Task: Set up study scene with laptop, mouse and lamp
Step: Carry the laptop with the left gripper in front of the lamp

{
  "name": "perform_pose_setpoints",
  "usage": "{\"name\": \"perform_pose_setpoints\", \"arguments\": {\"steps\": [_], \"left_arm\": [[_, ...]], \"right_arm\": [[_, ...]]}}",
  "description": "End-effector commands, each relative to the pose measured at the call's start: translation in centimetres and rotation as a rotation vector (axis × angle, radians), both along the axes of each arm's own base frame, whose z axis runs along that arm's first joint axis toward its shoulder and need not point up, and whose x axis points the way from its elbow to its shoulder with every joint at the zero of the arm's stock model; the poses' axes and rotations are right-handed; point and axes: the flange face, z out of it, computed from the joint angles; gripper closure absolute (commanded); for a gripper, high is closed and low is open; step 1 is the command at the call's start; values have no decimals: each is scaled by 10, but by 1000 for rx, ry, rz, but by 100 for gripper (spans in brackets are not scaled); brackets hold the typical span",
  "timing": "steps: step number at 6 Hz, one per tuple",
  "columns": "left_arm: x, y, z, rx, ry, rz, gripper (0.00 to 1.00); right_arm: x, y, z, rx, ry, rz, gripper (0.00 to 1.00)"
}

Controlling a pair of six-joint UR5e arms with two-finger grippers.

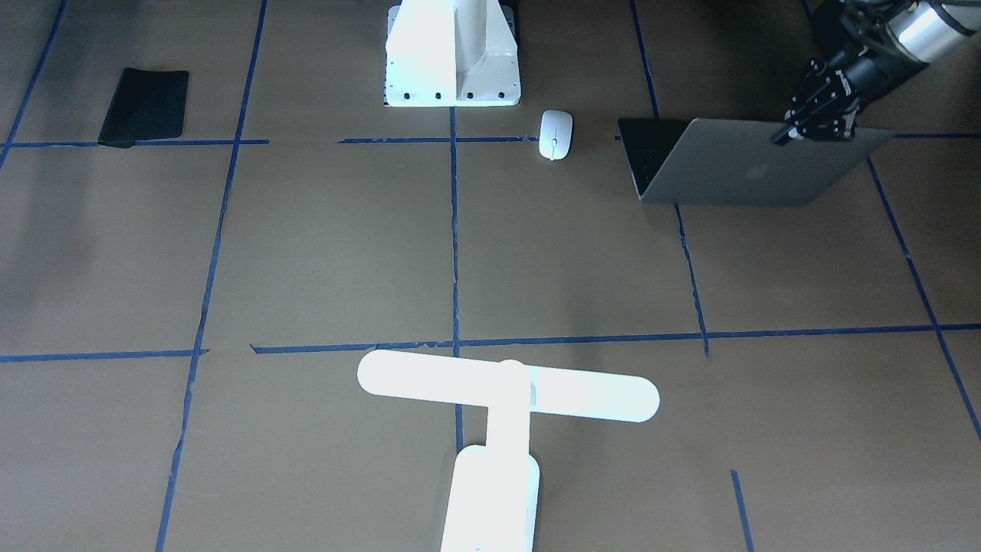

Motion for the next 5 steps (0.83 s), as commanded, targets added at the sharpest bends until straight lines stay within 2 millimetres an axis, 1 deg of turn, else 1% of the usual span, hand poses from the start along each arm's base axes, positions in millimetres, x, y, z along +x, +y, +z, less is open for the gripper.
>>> {"name": "perform_pose_setpoints", "arguments": {"steps": [1,2,3,4,5], "left_arm": [[27,-78,-28,44,19,-25,100],[48,-120,-59,50,24,-25,100],[67,-155,-104,40,18,-24,100],[84,-179,-138,60,23,-31,100],[118,-189,-167,68,-1,-79,100]], "right_arm": [[0,0,0,0,0,0,0],[0,0,0,2,0,0,0],[0,0,0,0,0,0,0],[0,0,0,0,0,0,0],[0,0,0,-1,0,1,0]]}}
